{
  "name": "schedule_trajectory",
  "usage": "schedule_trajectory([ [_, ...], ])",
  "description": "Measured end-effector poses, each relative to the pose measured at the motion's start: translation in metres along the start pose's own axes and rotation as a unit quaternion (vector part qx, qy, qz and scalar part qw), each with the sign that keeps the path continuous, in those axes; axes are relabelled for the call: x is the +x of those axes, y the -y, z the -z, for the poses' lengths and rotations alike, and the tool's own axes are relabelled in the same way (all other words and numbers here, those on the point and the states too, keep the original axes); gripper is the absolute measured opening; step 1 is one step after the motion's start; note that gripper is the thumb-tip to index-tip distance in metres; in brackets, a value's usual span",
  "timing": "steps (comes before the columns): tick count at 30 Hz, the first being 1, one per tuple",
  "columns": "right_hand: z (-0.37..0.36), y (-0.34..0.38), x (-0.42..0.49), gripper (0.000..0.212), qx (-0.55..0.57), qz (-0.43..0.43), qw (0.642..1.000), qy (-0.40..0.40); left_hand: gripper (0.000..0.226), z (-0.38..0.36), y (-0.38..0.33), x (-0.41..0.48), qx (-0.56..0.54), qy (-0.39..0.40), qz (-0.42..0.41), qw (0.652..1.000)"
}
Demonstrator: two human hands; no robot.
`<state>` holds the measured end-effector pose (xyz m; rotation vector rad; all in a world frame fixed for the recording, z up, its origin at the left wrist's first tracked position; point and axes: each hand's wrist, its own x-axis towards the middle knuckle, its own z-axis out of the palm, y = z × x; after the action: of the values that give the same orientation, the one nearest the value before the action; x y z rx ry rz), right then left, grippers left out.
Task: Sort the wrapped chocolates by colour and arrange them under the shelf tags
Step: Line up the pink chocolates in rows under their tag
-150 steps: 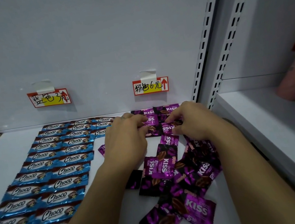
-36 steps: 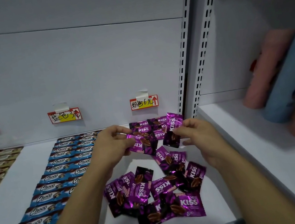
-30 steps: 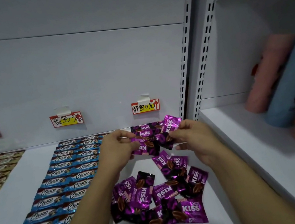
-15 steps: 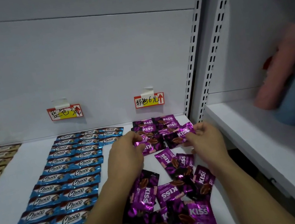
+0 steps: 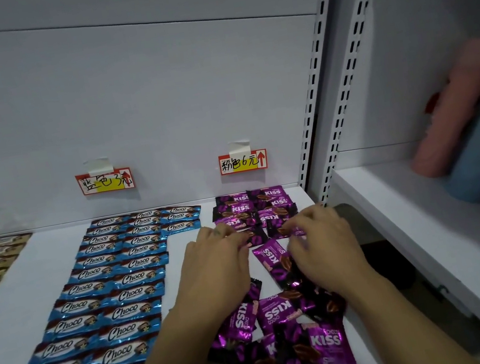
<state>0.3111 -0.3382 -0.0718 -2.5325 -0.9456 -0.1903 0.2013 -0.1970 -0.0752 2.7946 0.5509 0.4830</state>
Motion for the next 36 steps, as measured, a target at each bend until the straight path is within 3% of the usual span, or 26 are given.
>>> schedule_trajectory([
  [5, -0.006, -0.001, 0.002, 0.037, -0.050, 0.052, 0.997, 0.040, 0.039, -0.003, -0.001, 0.000, 0.035, 0.051, -0.002, 0.998],
  [11, -0.007, 0.001, 0.004, 0.043, -0.055, 0.068, 0.995, 0.050, 0.050, -0.003, 0.000, 0.010, 0.018, 0.031, 0.017, 0.999],
  [17, -0.014, 0.003, 0.010, 0.058, -0.065, 0.054, 0.981, 0.173, 0.056, -0.012, -0.001, 0.024, 0.043, 0.162, 0.012, 0.986],
  [36, -0.010, 0.000, 0.006, 0.057, -0.042, 0.058, 0.986, 0.153, 0.050, -0.008, 0.005, 0.011, 0.013, 0.119, -0.011, 0.993],
])
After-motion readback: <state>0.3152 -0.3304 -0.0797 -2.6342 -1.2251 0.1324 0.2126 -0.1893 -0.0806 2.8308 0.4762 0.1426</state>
